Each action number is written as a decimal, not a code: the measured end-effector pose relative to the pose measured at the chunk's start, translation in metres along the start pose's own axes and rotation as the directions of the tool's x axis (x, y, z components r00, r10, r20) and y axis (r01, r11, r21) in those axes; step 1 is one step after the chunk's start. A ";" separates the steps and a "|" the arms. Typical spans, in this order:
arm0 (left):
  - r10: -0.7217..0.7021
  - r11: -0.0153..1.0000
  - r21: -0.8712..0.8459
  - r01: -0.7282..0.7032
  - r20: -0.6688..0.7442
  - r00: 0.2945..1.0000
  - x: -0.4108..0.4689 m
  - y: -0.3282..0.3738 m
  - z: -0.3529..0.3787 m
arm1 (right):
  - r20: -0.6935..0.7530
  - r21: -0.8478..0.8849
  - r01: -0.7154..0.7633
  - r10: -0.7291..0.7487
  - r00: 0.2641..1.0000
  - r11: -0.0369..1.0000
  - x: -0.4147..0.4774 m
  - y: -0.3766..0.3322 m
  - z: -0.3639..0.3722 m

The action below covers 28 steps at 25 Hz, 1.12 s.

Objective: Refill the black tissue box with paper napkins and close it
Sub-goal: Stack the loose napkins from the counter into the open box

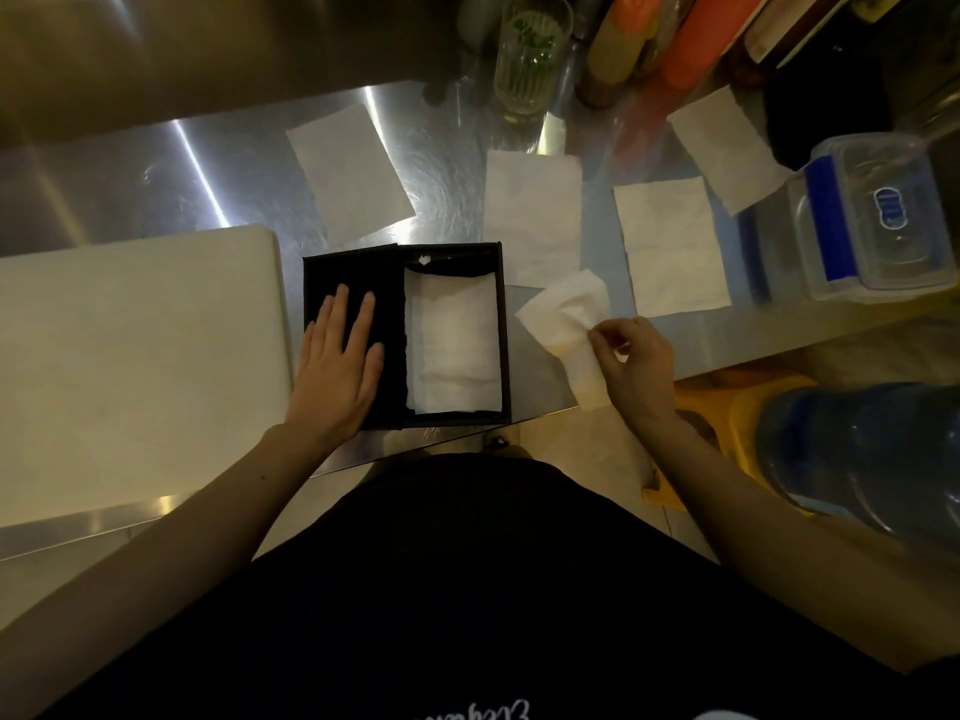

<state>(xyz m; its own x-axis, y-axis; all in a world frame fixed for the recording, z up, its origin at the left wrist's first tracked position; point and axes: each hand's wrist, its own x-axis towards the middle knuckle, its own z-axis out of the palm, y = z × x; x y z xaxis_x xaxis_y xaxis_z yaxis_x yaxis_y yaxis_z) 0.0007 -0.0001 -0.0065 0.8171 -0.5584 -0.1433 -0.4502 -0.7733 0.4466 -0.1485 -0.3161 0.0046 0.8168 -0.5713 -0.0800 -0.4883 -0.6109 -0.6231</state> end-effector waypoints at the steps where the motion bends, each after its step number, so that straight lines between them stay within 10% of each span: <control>1: 0.006 1.000 0.013 -0.006 -0.003 1.000 0.000 0.000 0.000 | -0.033 0.023 0.004 -0.003 0.999 1.000 -0.001 -0.007 -0.002; 17: 0.128 0.989 0.067 -0.131 0.041 0.991 0.010 -0.014 -0.007 | -0.163 0.232 -0.039 0.078 0.984 0.972 -0.024 -0.154 0.040; 28: 0.119 0.992 0.033 -0.120 0.018 0.993 0.009 -0.015 -0.005 | -0.056 -0.056 -0.141 0.137 0.989 0.988 -0.026 -0.153 0.091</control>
<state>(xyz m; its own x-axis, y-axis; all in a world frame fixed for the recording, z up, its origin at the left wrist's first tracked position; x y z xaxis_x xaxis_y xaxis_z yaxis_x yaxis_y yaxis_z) 0.0168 0.0080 -0.0099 0.7508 -0.6521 -0.1051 -0.5566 -0.7102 0.4310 -0.0670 -0.1576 0.0311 0.7234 -0.6797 -0.1210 -0.6148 -0.5545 -0.5608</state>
